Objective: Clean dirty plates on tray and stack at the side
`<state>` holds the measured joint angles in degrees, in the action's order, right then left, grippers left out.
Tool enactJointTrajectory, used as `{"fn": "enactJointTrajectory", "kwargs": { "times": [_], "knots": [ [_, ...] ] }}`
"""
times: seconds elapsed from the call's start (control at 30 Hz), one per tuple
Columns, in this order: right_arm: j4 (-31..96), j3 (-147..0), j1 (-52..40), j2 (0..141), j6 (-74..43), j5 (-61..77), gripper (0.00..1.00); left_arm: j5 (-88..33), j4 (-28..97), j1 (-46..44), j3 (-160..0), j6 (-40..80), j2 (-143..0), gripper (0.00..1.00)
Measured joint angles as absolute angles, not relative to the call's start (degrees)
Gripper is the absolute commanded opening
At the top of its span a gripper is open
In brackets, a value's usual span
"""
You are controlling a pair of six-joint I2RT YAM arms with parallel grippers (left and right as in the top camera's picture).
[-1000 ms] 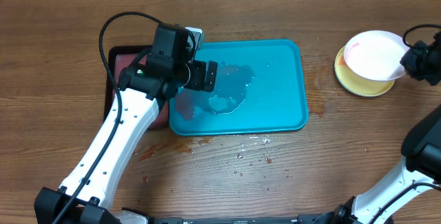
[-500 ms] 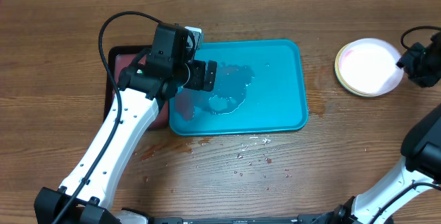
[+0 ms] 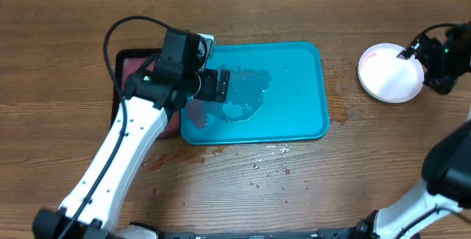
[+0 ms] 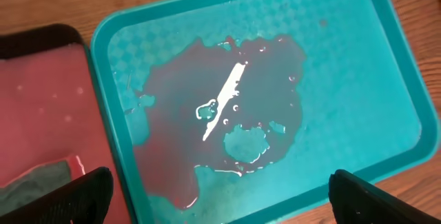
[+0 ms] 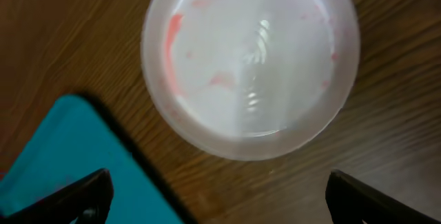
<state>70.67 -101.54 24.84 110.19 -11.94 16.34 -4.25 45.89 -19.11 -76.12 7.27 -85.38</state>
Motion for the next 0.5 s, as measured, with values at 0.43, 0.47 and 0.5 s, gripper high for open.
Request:
{"fn": "enactJointTrajectory", "kwargs": {
  "times": [0.43,0.47,0.5],
  "knots": [
    [76.73,-101.84,-4.51,82.72,-11.94,16.21,1.0,-4.03,57.78,-19.11,-76.18,7.79,-62.89,1.0],
    [77.19,-101.86,-6.57,81.23,-12.1,15.66,1.0,-3.75,59.11,-19.11,-76.18,8.21,-61.28,1.0],
    [77.82,-101.86,-8.29,79.96,-12.25,15.05,1.0,-3.55,60.25,-19.11,-76.16,8.6,-59.83,1.0]
  ]
}}
